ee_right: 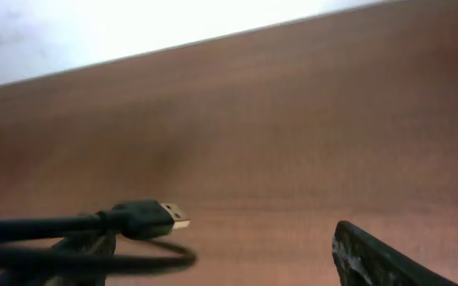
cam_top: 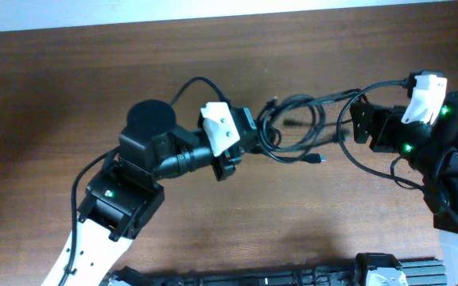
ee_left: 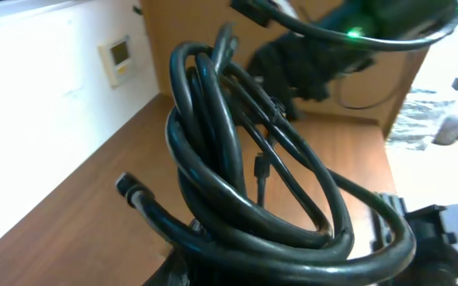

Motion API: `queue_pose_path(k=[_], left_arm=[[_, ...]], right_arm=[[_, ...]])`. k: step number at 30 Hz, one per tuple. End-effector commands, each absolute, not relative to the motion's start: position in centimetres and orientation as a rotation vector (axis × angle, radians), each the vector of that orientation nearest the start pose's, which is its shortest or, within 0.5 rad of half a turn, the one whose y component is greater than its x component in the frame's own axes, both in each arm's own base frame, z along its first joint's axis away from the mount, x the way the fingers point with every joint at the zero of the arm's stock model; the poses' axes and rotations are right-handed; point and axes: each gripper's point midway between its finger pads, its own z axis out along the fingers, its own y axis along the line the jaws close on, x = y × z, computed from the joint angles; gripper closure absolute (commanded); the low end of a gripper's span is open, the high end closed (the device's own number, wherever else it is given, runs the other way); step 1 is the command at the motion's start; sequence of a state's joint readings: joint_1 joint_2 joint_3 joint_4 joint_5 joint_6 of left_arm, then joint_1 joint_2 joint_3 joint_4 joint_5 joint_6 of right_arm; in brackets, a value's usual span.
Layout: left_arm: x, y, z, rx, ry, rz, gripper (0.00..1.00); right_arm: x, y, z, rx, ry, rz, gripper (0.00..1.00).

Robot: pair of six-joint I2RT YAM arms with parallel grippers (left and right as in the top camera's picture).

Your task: Untangle cables

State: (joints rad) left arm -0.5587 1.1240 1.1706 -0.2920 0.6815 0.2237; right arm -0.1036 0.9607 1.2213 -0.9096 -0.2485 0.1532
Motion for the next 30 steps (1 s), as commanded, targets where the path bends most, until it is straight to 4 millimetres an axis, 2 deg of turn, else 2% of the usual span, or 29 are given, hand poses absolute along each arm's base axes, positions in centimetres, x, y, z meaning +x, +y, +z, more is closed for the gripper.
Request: queue_pose_path(k=[1, 8, 14, 17, 21, 24, 30], left_arm=[[24.9, -26.4, 38.2, 1.096, 1.441, -0.792, 1.00], [25.3, -26.1, 37.9, 1.151, 1.389, -0.686, 1.00], [25.4, -26.1, 37.8, 1.209, 1.332, -0.622, 1.00], [25.0, -26.3, 37.8, 1.269, 1.264, -0.587, 1.00], [23.4, -27.0, 37.7, 1.408, 1.099, -0.560, 1.00], [22.5, -27.6, 36.8, 1.491, 1.026, -0.551, 1.00], [22.5, -27.5, 35.6, 1.560, 0.981, -0.494, 1.00]], right_arm=[[27.5, 2.8, 31.8, 0.002, 2.178, 0.354, 0.14], [24.1, 7.9, 34.7, -0.361, 2.026, 0.572, 0.08], [21.9, 10.1, 36.7, -0.500, 1.912, 0.676, 0.01], [21.4, 10.6, 37.4, -0.528, 1.876, 0.700, 0.01], [21.0, 11.3, 38.3, -0.572, 1.823, 0.738, 0.01], [21.2, 11.2, 38.6, -0.578, 1.807, 0.728, 0.01], [22.5, 10.0, 38.9, -0.537, 1.800, 0.619, 0.01]])
